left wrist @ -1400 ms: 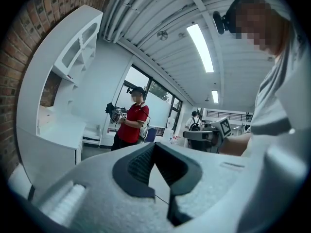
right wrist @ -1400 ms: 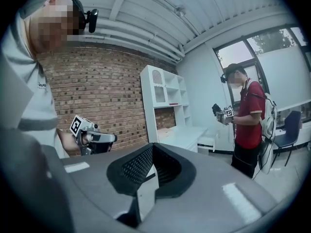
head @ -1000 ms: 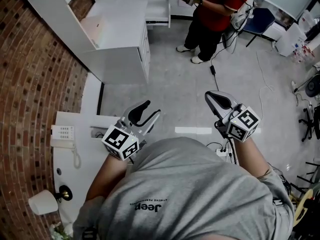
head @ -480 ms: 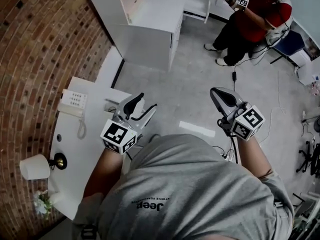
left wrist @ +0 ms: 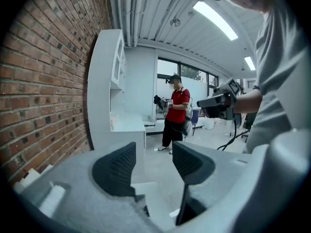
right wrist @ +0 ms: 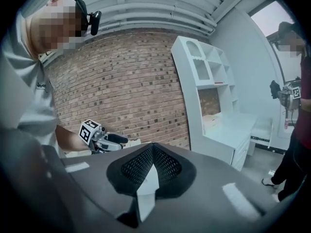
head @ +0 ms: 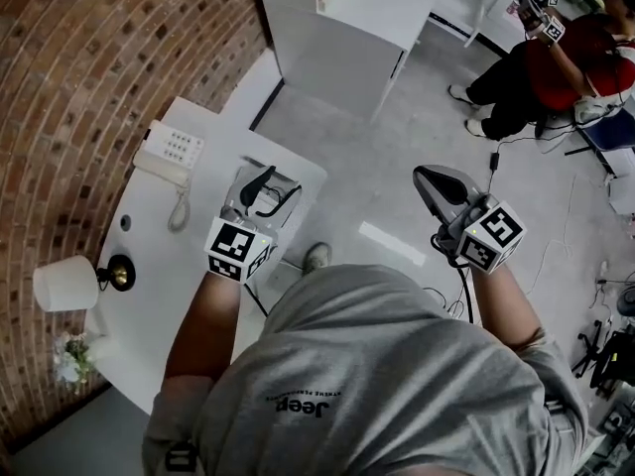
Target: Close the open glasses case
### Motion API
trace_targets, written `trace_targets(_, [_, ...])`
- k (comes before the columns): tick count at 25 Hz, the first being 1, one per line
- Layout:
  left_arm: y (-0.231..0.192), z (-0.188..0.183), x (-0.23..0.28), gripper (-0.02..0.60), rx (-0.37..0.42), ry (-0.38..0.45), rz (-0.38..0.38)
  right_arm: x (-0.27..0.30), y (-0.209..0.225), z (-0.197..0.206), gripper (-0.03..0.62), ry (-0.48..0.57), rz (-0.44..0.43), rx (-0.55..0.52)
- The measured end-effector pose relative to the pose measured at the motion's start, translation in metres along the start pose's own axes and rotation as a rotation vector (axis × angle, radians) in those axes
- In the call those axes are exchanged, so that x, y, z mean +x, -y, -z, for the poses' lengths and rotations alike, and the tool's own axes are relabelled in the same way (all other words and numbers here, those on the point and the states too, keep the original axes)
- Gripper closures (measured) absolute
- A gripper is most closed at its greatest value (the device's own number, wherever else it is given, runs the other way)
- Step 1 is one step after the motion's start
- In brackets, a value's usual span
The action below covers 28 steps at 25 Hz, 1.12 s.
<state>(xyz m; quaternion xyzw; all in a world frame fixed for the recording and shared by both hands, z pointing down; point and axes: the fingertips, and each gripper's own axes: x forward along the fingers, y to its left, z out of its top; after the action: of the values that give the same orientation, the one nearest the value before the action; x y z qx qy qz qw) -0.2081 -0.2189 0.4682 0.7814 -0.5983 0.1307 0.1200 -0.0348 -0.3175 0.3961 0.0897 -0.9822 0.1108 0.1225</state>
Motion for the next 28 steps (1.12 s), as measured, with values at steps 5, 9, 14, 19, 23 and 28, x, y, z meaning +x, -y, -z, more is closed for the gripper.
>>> trace_targets(5, [-0.051, 0.048, 0.001, 0.382, 0.069, -0.117, -0.034, 0.034, -0.011, 0.013, 0.585, -0.048, -0.028, 0.010])
trace_targets(9, [-0.081, 0.085, 0.012, 0.396, 0.055, -0.192, -0.033, 0.053, -0.016, 0.022, 0.585, -0.074, -0.028, 0.018])
trace_targets(14, [-0.098, 0.124, 0.034, 0.405, 0.152, -0.297, 0.009, 0.067, -0.017, 0.036, 0.585, -0.111, -0.014, 0.033])
trace_targets(19, [-0.098, 0.158, 0.054, 0.405, 0.192, -0.383, 0.066, 0.070, -0.017, 0.051, 0.585, -0.141, 0.013, 0.052])
trace_targets(23, [-0.101, 0.170, 0.068, 0.422, 0.143, -0.397, 0.069, 0.071, -0.019, 0.059, 0.585, -0.156, 0.029, 0.068])
trace_targets(28, [-0.106, 0.182, 0.084, 0.452, 0.078, -0.431, 0.045, 0.073, -0.020, 0.067, 0.585, -0.167, 0.039, 0.079])
